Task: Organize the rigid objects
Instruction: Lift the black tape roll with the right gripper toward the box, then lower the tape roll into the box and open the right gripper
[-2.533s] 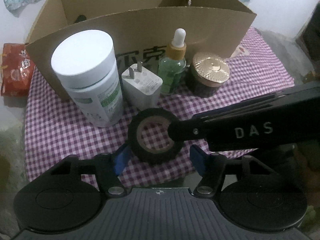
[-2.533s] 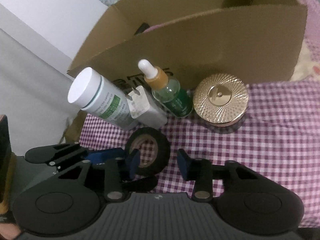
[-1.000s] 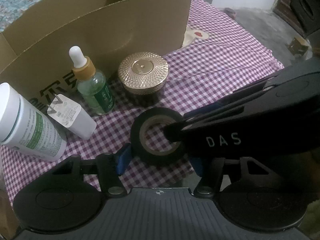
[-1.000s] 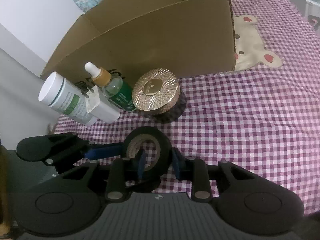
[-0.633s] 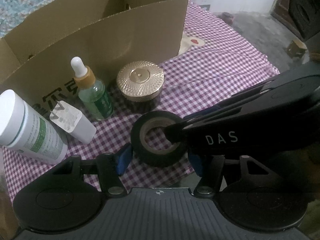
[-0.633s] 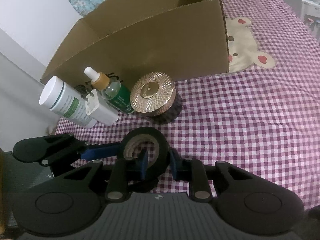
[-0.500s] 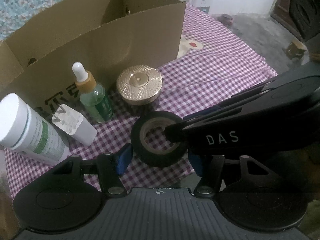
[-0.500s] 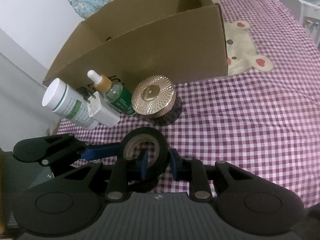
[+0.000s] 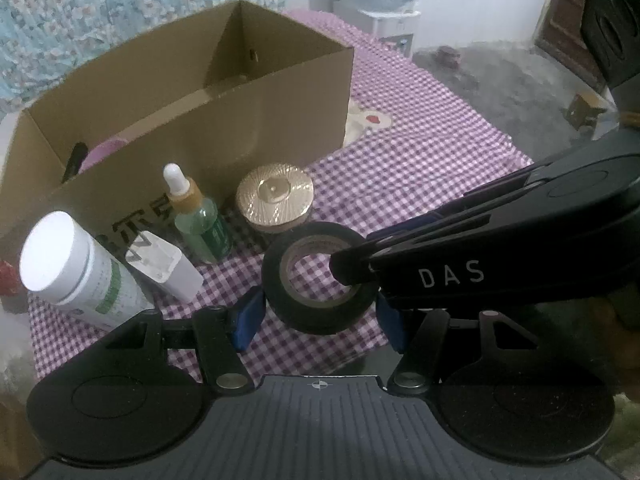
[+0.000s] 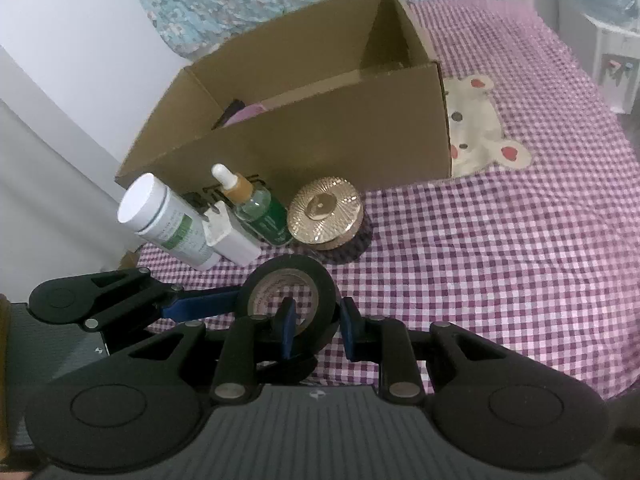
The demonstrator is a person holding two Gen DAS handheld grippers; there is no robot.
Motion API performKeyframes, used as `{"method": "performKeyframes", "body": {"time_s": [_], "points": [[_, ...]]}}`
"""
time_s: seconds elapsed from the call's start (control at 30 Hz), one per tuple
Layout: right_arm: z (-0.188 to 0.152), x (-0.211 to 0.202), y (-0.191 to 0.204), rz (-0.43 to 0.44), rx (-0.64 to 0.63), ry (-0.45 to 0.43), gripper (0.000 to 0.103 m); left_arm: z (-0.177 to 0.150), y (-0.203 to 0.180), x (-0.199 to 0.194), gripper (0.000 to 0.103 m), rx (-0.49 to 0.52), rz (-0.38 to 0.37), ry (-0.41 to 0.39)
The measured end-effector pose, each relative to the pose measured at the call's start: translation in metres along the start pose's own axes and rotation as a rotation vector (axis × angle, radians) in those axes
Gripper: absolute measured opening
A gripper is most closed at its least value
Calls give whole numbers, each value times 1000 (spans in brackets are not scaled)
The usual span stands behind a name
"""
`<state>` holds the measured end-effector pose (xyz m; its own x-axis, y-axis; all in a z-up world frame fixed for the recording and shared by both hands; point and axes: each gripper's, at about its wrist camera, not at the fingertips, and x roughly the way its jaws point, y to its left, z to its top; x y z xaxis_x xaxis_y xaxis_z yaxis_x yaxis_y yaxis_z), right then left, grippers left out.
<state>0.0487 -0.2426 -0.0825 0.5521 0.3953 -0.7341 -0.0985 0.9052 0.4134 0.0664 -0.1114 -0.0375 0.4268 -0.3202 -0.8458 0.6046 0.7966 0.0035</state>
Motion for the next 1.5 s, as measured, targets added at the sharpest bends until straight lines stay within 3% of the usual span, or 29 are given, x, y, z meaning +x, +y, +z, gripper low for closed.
{"method": "performKeyframes", "body": {"time_s": [0.93, 1.5], "points": [[-4, -55, 49, 45, -70, -140, 26, -4, -10, -72, 61, -18, 88, -148], [21, -74, 78, 77, -162, -229, 26, 14, 7, -106, 61, -38, 165, -248]]}}
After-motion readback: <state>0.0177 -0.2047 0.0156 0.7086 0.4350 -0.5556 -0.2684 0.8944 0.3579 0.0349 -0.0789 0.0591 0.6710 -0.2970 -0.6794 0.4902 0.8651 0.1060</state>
